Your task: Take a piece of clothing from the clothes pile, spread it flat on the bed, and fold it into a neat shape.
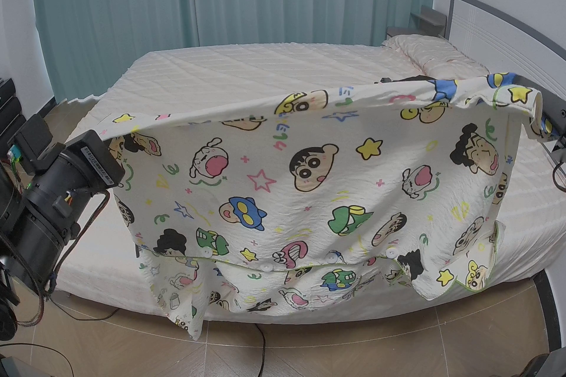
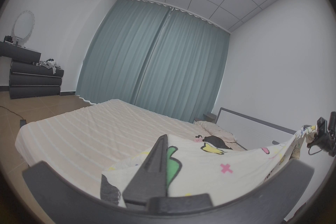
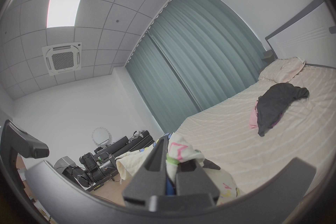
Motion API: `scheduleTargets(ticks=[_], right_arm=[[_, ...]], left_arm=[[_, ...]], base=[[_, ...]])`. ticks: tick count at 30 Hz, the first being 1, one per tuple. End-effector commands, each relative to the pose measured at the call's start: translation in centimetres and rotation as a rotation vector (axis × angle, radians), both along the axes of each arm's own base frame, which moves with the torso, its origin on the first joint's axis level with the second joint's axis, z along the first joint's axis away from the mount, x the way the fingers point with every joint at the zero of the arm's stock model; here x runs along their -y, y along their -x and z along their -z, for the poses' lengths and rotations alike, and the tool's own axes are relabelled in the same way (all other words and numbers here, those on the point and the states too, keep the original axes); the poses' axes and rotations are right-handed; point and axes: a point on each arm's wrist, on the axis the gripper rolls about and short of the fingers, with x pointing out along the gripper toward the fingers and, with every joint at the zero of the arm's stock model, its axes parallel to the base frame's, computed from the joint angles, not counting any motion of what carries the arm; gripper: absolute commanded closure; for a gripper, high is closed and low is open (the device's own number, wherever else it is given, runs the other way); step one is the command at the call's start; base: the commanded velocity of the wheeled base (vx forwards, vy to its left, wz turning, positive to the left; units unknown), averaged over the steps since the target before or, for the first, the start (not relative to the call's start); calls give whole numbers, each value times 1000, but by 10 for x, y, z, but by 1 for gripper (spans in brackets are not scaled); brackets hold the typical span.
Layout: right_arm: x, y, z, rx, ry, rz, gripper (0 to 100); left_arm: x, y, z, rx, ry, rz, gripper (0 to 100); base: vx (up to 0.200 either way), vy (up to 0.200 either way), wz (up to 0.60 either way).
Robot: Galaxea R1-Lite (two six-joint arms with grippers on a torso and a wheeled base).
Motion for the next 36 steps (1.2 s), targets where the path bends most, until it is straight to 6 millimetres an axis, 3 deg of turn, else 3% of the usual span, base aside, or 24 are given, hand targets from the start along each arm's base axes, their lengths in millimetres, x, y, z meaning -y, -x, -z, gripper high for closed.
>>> scheduleTargets(ticks=[1, 5, 7, 9, 10, 12, 13, 14, 16, 26, 36], right_arm=[[2, -2, -13, 28, -5, -3, 100], [0, -28, -10, -17, 25, -2, 100], [-4, -54, -6, -56, 39, 24, 100], [-4, -59, -4, -66, 42, 30, 100], [-7, -78, 0, -94, 54, 44, 100], [-8, -81, 0, -97, 55, 44, 100], [-11, -99, 0, -110, 56, 56, 100], [-11, -99, 0, -110, 56, 56, 100], [-14, -120, 1, -125, 59, 74, 100], [-18, -162, 10, -142, 62, 112, 100], [-18, -218, 26, -169, 60, 183, 100]], left_arm=[[0, 1, -12, 7, 6, -7, 100], [3, -6, -7, -30, -21, -7, 100], [8, -20, -5, -49, -29, -26, 100], [9, -24, -4, -54, -31, -32, 100], [11, -39, -2, -68, -37, -59, 100], [12, -40, -1, -71, -39, -61, 100], [16, -53, -2, -75, -39, -75, 100], [16, -53, -2, -75, -39, -75, 100], [22, -72, -1, -82, -38, -94, 100], [30, -139, 15, -125, -26, -177, 100], [31, -201, 38, -196, -53, -241, 100]], base=[[0, 0, 0], [0, 0, 0], [0, 0, 0], [0, 0, 0], [0, 0, 0], [0, 0, 0], [0, 0, 0], [0, 0, 0], [0, 0, 0], [140, 0, 0], [200, 0, 0]])
